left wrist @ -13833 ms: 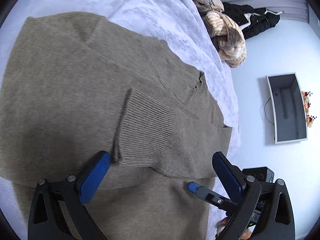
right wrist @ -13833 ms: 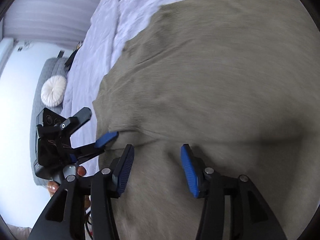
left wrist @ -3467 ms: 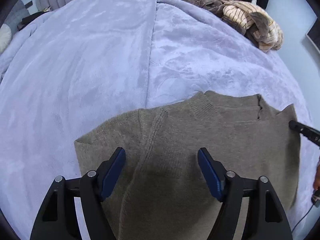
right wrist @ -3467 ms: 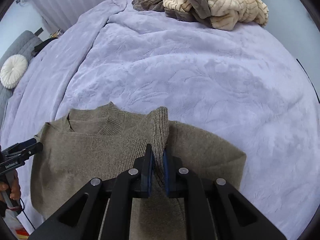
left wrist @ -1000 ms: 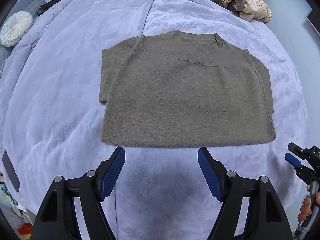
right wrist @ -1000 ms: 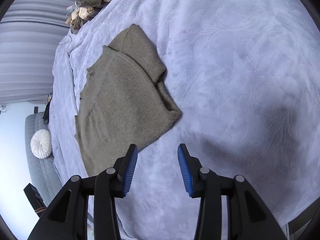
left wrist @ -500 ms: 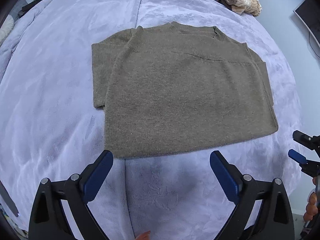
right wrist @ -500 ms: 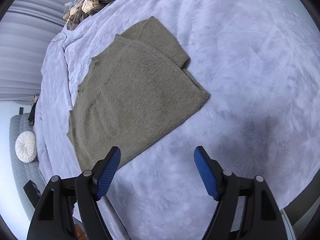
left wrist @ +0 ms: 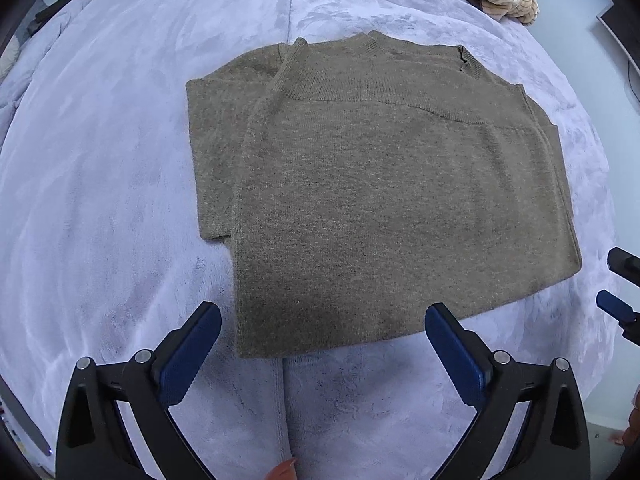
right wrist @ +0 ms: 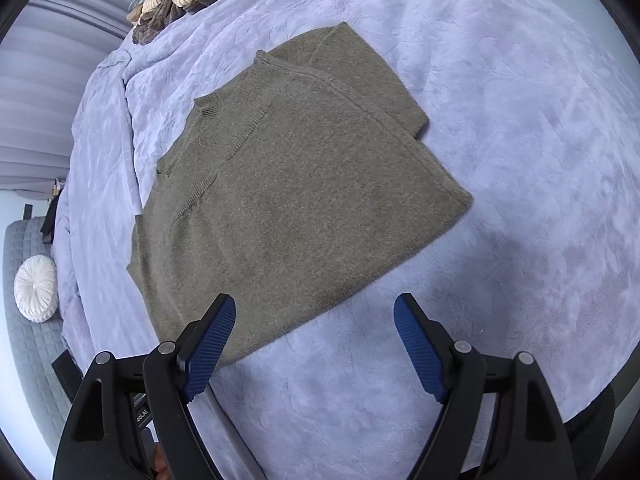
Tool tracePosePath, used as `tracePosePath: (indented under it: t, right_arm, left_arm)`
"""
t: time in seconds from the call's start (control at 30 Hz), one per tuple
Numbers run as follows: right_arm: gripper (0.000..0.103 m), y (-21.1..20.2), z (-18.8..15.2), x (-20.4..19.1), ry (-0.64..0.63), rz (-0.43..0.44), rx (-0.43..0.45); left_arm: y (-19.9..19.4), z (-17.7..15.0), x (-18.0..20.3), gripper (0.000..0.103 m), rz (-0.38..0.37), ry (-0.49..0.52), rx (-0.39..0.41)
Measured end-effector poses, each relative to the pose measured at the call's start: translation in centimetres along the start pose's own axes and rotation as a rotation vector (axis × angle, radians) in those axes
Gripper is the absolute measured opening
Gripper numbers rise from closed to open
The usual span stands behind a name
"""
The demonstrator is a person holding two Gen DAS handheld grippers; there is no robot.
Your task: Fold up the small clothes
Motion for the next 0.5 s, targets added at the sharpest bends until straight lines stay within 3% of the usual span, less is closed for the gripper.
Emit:
tracePosePath:
  t: [0.5]
  right_arm:
    - [0.084,-0.4,-0.1,1.2,0.055,0.066,-0.007]
  left_arm:
    - [1.8,0.3,2.3,0.102,0.027,0.081,-0.053]
Point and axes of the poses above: each gripper's, at about its wrist camera, not at the fingertips, and y roughly the way its jaws point, x to its right, z to its top, the point moved 2 cm from there along y, roughly the way its jaws point, and after that the axes turned 3 degrees about -y, right-handed, at the moved point
